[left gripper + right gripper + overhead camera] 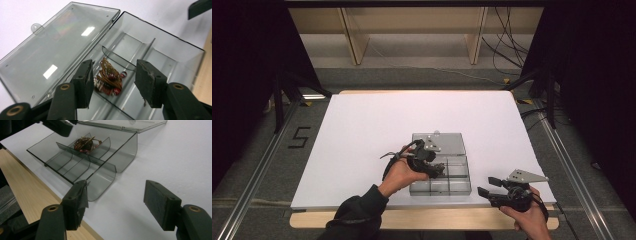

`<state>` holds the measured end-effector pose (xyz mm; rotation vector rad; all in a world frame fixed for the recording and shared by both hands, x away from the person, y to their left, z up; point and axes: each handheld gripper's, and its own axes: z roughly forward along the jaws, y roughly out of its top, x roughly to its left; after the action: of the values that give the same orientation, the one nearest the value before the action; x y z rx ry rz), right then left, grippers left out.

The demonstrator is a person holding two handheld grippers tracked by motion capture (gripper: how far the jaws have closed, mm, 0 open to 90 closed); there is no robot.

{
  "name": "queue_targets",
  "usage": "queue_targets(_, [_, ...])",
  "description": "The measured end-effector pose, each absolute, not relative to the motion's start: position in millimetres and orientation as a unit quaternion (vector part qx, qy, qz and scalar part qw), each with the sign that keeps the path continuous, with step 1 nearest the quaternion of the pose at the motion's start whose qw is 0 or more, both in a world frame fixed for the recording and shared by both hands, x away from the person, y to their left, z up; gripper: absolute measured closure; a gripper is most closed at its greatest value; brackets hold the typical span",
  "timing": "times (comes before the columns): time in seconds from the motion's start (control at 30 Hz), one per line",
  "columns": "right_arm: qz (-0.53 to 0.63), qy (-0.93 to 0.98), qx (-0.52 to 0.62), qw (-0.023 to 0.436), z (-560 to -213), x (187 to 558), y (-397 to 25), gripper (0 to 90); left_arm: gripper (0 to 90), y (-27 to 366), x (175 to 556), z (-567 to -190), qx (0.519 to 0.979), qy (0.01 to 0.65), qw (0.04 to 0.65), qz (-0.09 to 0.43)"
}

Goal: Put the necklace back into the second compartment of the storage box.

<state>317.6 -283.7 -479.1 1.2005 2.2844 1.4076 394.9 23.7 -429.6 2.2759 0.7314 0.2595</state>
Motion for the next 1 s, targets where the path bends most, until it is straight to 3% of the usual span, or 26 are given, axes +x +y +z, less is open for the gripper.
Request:
queue_targets(0.27, [0.491,0.758,0.422,0.080,-478,322,-284,34.6,44.9,57,373,-422,0.864,0.300,0.390,0.110])
queue_targets(0.37, [0.492,0.762,0.411,0.091,-478,325,-285,34.4,44.7,62,370,-423,0.863,0.301,0.390,0.113])
queue_targets(0.4, [0.483,0.760,0.428,0.074,-476,322,-283,34.3,44.4,65,368,-424,0.861,0.306,0.390,0.112])
queue_targets(0.43, [0.486,0.766,0.412,0.088,-477,326,-284,34.1,44.0,68,366,-424,0.860,0.309,0.391,0.112])
queue_targets(0.53, [0.491,0.760,0.420,0.074,-477,329,-281,33.8,38.3,74,363,-428,0.855,0.323,0.393,0.105])
queue_targets(0.9, [0.492,0.751,0.436,0.060,-475,352,-280,32.6,31.0,90,357,-434,0.835,0.352,0.406,0.117])
queue_targets(1.0, [0.489,0.760,0.421,0.078,-474,359,-282,32.3,30.9,97,355,-436,0.833,0.360,0.403,0.119])
